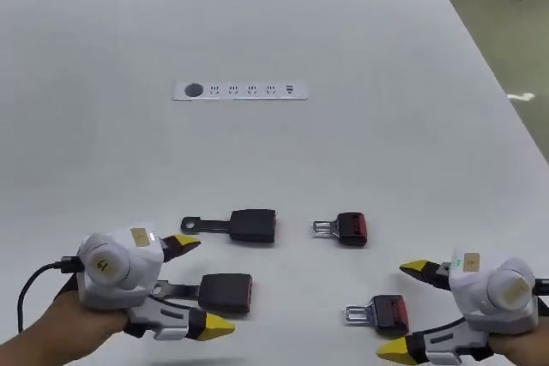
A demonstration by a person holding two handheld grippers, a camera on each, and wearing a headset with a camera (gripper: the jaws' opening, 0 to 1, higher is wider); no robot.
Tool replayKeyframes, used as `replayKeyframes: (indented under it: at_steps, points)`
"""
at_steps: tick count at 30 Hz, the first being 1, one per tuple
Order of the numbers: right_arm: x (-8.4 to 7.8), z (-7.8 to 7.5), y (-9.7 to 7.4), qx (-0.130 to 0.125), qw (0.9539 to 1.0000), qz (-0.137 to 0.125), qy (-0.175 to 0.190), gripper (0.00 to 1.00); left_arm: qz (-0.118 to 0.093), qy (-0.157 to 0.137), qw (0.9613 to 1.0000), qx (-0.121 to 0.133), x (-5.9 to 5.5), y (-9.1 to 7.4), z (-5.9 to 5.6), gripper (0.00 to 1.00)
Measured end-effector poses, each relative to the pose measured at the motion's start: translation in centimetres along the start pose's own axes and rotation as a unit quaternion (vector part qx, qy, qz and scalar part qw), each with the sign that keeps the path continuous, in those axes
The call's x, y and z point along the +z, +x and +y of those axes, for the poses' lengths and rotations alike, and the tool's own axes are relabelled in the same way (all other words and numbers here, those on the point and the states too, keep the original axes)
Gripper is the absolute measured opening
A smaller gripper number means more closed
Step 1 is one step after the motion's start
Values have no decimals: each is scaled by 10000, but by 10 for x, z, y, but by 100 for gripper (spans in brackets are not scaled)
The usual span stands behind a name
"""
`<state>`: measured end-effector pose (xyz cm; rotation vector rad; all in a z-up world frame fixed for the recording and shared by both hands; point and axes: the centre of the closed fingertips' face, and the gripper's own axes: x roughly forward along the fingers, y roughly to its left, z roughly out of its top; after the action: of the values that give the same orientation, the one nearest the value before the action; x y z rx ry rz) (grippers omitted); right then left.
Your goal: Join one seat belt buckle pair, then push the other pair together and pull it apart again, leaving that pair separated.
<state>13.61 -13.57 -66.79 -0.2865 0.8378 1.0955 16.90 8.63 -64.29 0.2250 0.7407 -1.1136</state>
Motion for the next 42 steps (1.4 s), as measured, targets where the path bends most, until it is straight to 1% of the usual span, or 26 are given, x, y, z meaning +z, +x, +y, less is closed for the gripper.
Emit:
replayKeyframes:
  at_steps: [2, 3, 4, 5, 7, 9, 10, 12, 13, 14, 15, 17, 19, 21, 22, 25, 26, 27, 28, 33, 34, 36, 39, 41, 42]
  points:
    - [1, 3, 1, 130, 9999, 23, -40, 80, 38, 83, 9999, -69, -2, 4, 1, 86]
    - [1, 5, 1, 203, 9998, 21, -34, 78, 76, 143, 9998, -96, -3, 5, 1, 86]
    - [1, 7, 2, 263, 9996, 42, -94, 77, 157, 265, 9994, -146, -5, 7, 1, 85]
    - [-1, 7, 3, 275, 9995, 97, -155, 78, 186, 321, 9992, -171, -6, 8, 1, 84]
    - [-3, 8, 4, 346, 9991, 161, -168, 77, 257, 361, 9988, -228, -5, 10, -1, 82]
    - [-3, 9, 5, 411, 9988, 172, -220, 75, 335, 437, 9981, -281, -8, 12, -2, 80]
    - [-5, 9, 5, 448, 9983, 222, -297, 74, 354, 484, 9978, -290, -9, 13, -2, 79]
    - [-6, 11, 6, 509, 9978, 267, -333, 72, 367, 516, 9974, -336, -11, 14, -2, 76]
    - [-7, 12, 8, 541, 9975, 292, -337, 72, 379, 521, 9973, -360, -9, 14, -6, 75]
    - [-9, 12, 8, 550, 9975, 314, -328, 72, 391, 525, 9972, -367, -10, 15, -6, 74]
    - [-7, 11, 10, 565, 9971, 260, -436, 71, 406, 550, 9970, -374, -12, 15, -6, 73]
    - [-7, 11, 11, 596, 9970, 254, -428, 69, 421, 628, 9962, -428, -15, 17, -6, 71]
    - [-8, 9, 11, 608, 9967, 246, -480, 67, 556, 728, 9946, -478, -19, 18, -8, 68]
    - [-9, 9, 11, 627, 9963, 265, -519, 66, 610, 864, 9928, -560, -23, 18, -9, 65]
    - [-10, 9, 11, 633, 9961, 282, -538, 66, 621, 886, 9925, -570, -23, 18, -9, 63]
    - [-12, 11, 10, 695, 9951, 337, -620, 62, 737, 1013, 9904, -577, -29, 18, -5, 61]
    - [-13, 11, 10, 716, 9945, 371, -664, 61, 760, 1017, 9903, -558, -31, 18, -4, 61]
    - [-14, 12, 10, 731, 9941, 388, -695, 61, 714, 1068, 9900, -581, -29, 18, -5, 59]
    - [-13, 14, 10, 750, 9936, 401, -739, 60, 717, 1134, 9892, -591, -28, 18, -4, 58]
    - [-13, 14, 10, 789, 9926, 437, -811, 56, 764, 1404, 9852, -613, -33, 16, 1, 49]
    - [-13, 15, 10, 800, 9925, 436, -809, 56, 757, 1414, 9851, -613, -35, 15, 3, 47]
    - [-14, 13, 9, 809, 9918, 464, -873, 54, 746, 1419, 9852, -603, -35, 15, 6, 45]
    - [-17, 9, 10, 811, 9910, 494, -945, 53, 762, 1574, 9829, -576, -36, 17, 10, 43]
    - [-18, 8, 9, 767, 9899, 526, -1069, 51, 771, 1624, 9820, -578, -37, 19, 11, 42]
    - [-18, 9, 9, 766, 9899, 514, -1074, 50, 776, 1632, 9817, -594, -37, 19, 11, 41]
